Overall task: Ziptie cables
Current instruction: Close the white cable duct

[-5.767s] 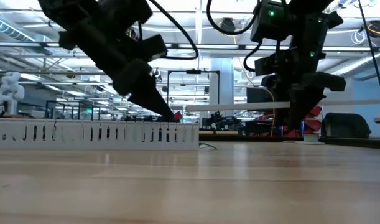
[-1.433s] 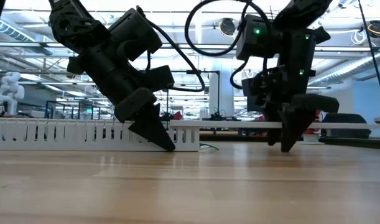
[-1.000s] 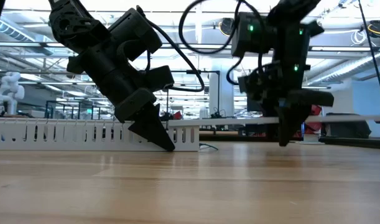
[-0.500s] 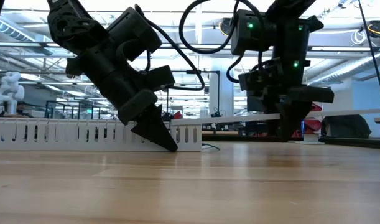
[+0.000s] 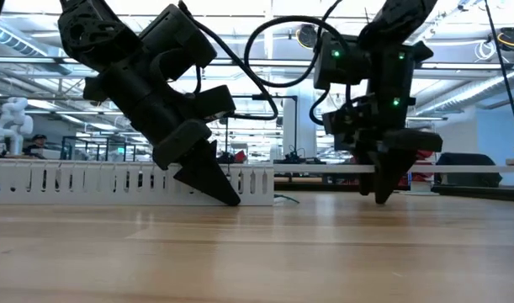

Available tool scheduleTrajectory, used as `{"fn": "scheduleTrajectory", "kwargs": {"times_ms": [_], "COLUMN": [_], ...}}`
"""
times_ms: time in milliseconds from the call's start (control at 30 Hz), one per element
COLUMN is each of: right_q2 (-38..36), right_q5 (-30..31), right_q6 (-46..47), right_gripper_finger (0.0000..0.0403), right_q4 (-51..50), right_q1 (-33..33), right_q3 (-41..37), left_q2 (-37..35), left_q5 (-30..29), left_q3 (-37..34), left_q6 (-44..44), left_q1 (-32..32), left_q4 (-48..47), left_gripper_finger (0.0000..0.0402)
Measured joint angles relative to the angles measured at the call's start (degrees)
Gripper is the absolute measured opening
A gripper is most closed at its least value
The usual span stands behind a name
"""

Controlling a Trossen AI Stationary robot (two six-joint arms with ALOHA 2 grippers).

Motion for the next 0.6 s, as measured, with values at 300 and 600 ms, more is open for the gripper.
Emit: {"fn": "scheduleTrajectory", "kwargs": {"times_ms": [300, 600], "right_q2": [-0.2, 0.0], "right_q5": [0.6, 0.2], "right_q6": [1.6, 3.0], "right_gripper_finger": [0.0199, 0.0199], "right_q4": [-7.6, -6.2], "right_q1": [2.2, 4.5], "right_q3": [4.3, 4.2], "left_q2": [0.0, 0.0], "left_q5": [0.0, -0.3], "left_q3": [0.0, 0.0], "left_q6": [0.3, 0.4], "left_q1": [0.3, 0.2], "left_q4": [0.0, 0.0], "left_gripper_finger": [0.0239, 0.0239]}}
